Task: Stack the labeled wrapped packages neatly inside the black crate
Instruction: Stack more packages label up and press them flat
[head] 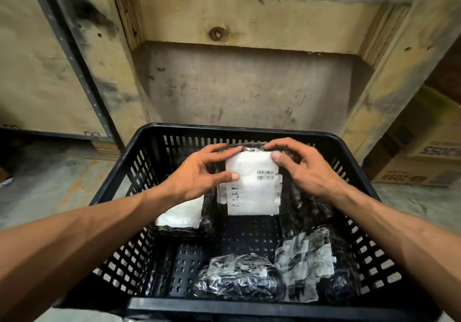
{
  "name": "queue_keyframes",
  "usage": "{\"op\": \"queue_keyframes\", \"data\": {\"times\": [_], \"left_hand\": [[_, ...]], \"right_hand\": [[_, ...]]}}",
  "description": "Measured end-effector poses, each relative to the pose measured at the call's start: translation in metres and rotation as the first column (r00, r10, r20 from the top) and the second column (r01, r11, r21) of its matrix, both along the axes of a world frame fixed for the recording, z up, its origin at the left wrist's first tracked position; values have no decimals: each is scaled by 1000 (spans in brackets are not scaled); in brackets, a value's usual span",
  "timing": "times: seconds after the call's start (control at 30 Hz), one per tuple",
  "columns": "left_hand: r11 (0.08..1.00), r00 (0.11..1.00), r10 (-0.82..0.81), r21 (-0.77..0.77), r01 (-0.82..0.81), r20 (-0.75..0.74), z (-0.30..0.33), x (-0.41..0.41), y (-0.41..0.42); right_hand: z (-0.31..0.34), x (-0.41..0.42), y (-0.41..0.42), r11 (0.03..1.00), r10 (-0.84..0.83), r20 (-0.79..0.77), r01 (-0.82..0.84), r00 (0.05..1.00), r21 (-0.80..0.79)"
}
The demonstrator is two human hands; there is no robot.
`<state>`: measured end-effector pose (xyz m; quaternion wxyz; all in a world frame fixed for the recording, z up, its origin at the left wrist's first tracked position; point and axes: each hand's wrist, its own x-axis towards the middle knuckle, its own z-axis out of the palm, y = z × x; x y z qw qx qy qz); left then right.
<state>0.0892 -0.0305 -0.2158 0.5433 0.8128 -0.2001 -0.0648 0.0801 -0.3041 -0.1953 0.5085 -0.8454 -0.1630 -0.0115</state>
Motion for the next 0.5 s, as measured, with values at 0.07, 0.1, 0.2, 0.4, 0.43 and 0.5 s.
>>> {"op": "queue_keyframes", "data": {"times": [0.07,0.1,0.2,0.4,0.43,0.5], "left_hand": [[1000,1000,14,-14,-14,16,9,-5,0],[998,999,34,-44,-34,10,13,-6,-2],[972,994,102,-210,-107,-35,25,-9,-5],[908,982,152,-375,-184,-113,42,-14,10],[895,977,171,-395,-206,-124,44,-16,12],[867,965,229,-424,-261,-126,43,-21,14]], "right_hand": [[12,-1,6,993,-75,53,69,996,98],[16,-2,9,984,-109,54,100,993,146],[21,-8,16,958,-154,43,139,987,249],[2,-26,27,959,16,-36,-5,999,282],[-2,-28,30,955,50,-41,-36,998,296],[-3,-29,40,948,59,-34,-46,998,315]]}}
